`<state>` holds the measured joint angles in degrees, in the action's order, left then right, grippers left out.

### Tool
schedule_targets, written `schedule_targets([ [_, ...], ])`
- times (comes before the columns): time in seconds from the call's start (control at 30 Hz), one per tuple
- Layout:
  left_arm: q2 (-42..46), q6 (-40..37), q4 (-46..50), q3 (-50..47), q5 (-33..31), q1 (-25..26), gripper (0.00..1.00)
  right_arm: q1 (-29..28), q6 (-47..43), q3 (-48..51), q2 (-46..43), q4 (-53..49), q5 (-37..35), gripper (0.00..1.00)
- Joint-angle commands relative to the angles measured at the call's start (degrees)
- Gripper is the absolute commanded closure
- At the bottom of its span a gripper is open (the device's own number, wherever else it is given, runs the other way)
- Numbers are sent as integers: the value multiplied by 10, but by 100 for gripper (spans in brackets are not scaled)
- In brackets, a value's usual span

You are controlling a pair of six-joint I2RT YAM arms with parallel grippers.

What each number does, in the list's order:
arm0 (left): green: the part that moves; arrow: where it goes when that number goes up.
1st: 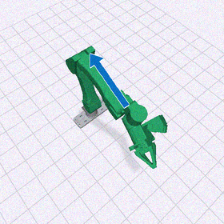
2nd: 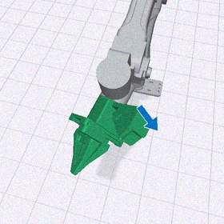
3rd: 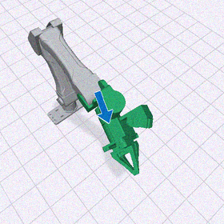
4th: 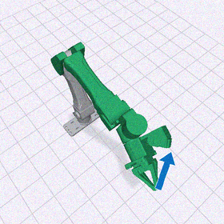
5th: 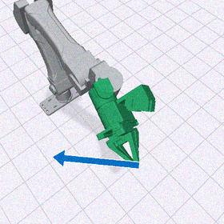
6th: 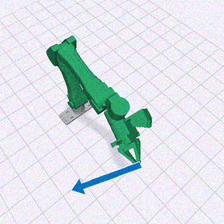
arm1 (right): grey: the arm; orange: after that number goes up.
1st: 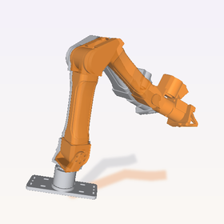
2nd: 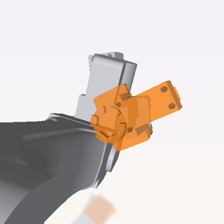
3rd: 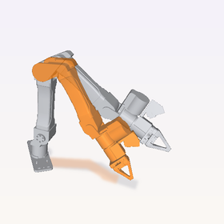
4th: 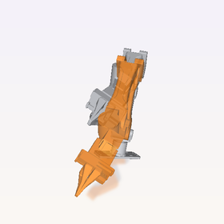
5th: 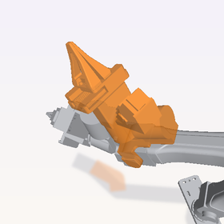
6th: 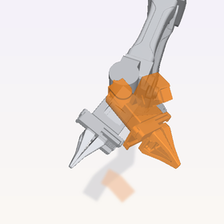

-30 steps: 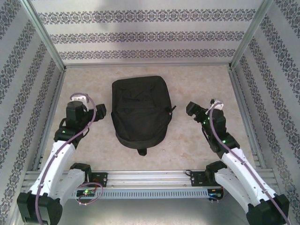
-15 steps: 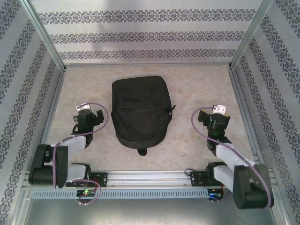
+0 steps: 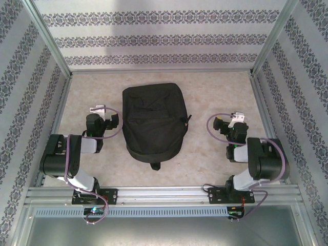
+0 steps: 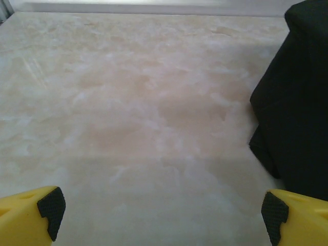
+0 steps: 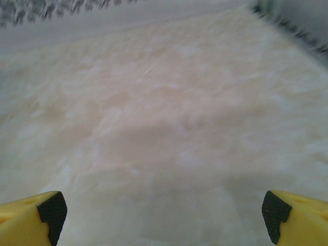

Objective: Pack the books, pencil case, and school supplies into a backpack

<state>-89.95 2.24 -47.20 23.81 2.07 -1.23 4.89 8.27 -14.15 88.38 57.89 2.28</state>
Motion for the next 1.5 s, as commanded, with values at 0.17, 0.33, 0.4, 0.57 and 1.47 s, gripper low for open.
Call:
schedule_targets([
  [0.17, 5, -19, 3, 3, 23, 0, 0, -53, -68, -83, -17, -73, -23, 2],
  [0.33, 4, -19, 2, 3, 23, 0, 0, -59, -73, -83, -18, -73, -34, 2],
  [0.4, 4, -19, 3, 3, 23, 0, 0, -63, -74, -79, -19, -68, -40, 2],
  [0.57, 4, -18, 2, 3, 23, 0, 0, -61, -73, -80, -19, -69, -39, 2],
  [1.47, 4, -21, 3, 2, 24, 0, 0, -59, -71, -80, -19, -70, -33, 2],
])
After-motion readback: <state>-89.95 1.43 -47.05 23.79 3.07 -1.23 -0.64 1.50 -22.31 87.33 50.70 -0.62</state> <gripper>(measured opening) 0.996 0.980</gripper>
